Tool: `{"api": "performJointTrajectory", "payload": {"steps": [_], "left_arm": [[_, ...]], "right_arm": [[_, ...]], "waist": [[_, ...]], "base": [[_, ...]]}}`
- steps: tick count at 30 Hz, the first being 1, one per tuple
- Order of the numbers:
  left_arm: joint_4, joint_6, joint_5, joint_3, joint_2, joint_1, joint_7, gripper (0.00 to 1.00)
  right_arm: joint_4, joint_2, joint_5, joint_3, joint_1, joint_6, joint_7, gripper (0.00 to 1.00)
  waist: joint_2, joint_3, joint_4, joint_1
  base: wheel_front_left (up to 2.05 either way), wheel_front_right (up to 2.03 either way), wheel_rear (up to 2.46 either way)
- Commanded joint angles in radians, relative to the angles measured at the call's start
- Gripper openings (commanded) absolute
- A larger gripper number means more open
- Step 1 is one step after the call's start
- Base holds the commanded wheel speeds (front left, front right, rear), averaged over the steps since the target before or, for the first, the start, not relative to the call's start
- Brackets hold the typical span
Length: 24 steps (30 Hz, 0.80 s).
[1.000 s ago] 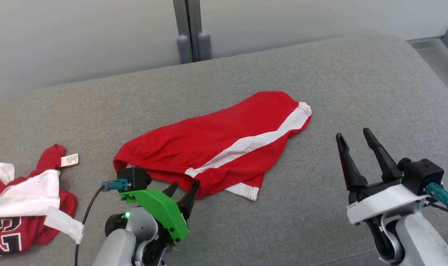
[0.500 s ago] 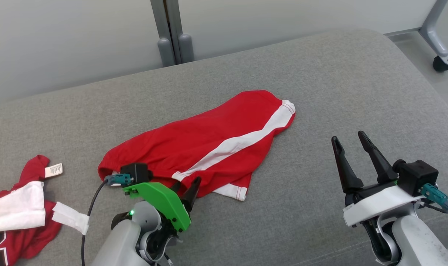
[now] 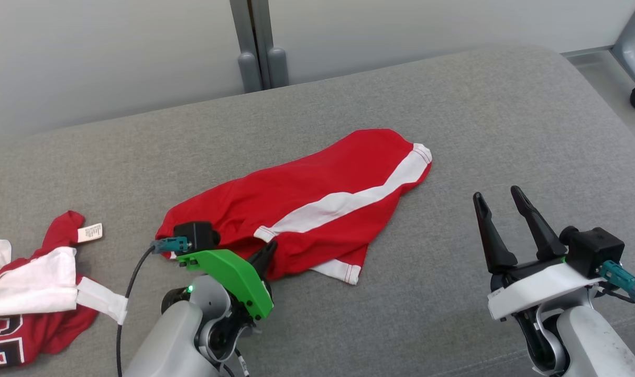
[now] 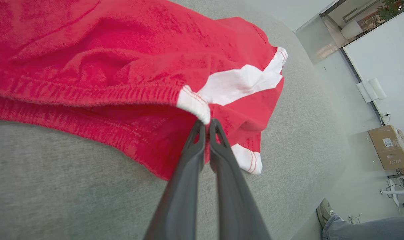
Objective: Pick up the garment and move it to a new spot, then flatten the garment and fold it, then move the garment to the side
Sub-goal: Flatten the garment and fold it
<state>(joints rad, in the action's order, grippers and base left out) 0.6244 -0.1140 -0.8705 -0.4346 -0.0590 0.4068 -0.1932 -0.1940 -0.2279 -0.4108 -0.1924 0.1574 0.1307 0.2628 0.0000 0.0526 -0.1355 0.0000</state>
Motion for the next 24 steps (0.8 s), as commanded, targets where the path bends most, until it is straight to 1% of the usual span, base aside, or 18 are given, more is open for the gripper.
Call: {"api": "performJointTrajectory", "payload": {"steps": [1,4,5,8,11,17,18,21,24], "left_arm": [[-0.015,-0.004,-0.001,-0.001,-0.021,-0.001,-0.003,0.0],[-0.066,-0.003,-0.001,-0.002,-0.052,-0.031,-0.02,0.0],[-0.108,0.007,0.003,-0.004,-0.08,-0.051,-0.04,0.0],[-0.19,0.012,0.018,-0.016,-0.125,-0.085,-0.073,0.0],[-0.283,0.036,0.039,-0.024,-0.178,-0.135,-0.097,0.0],[-0.433,0.082,0.029,-0.03,-0.259,-0.242,-0.175,0.0],[-0.45,0.099,0.037,-0.031,-0.278,-0.265,-0.189,0.0],[-0.443,0.125,0.045,-0.023,-0.292,-0.292,-0.184,0.0],[-0.412,0.132,0.049,-0.014,-0.286,-0.301,-0.155,0.0]], "right_arm": [[0.001,0.005,-0.001,0.004,-0.009,0.0,0.003,1.0],[0.002,0.01,-0.001,0.007,-0.013,0.0,0.003,1.0],[0.003,0.012,-0.001,0.007,-0.015,0.0,0.003,1.0],[0.004,0.013,-0.001,0.01,-0.019,0.0,0.003,1.0],[0.012,0.009,0.002,0.018,-0.024,0.0,0.003,1.0],[0.026,0.003,0.007,0.038,-0.028,0.0,0.003,1.0],[0.028,0.003,0.008,0.039,-0.024,0.0,0.003,1.0],[0.031,0.002,0.01,0.038,-0.018,0.0,0.003,1.0],[0.03,-0.001,0.008,0.037,-0.013,0.0,0.003,1.0]], "waist": [[0.0,-0.001,0.015,0.0],[0.0,-0.006,0.031,0.0],[0.0,-0.009,0.039,0.0],[0.0,-0.014,0.051,0.0],[0.0,-0.016,0.063,0.0],[0.0,-0.007,0.085,0.0],[0.0,-0.002,0.09,0.0],[0.0,0.003,0.095,0.0],[0.0,0.007,0.097,0.0]], "base": [[0.0,0.0,0.0],[0.0,0.0,0.0],[0.0,0.0,0.0],[0.0,0.0,0.0],[0.0,0.0,0.0],[0.0,0.0,0.0],[0.0,0.0,0.0],[0.0,0.0,0.0],[0.0,0.0,0.0]]}}
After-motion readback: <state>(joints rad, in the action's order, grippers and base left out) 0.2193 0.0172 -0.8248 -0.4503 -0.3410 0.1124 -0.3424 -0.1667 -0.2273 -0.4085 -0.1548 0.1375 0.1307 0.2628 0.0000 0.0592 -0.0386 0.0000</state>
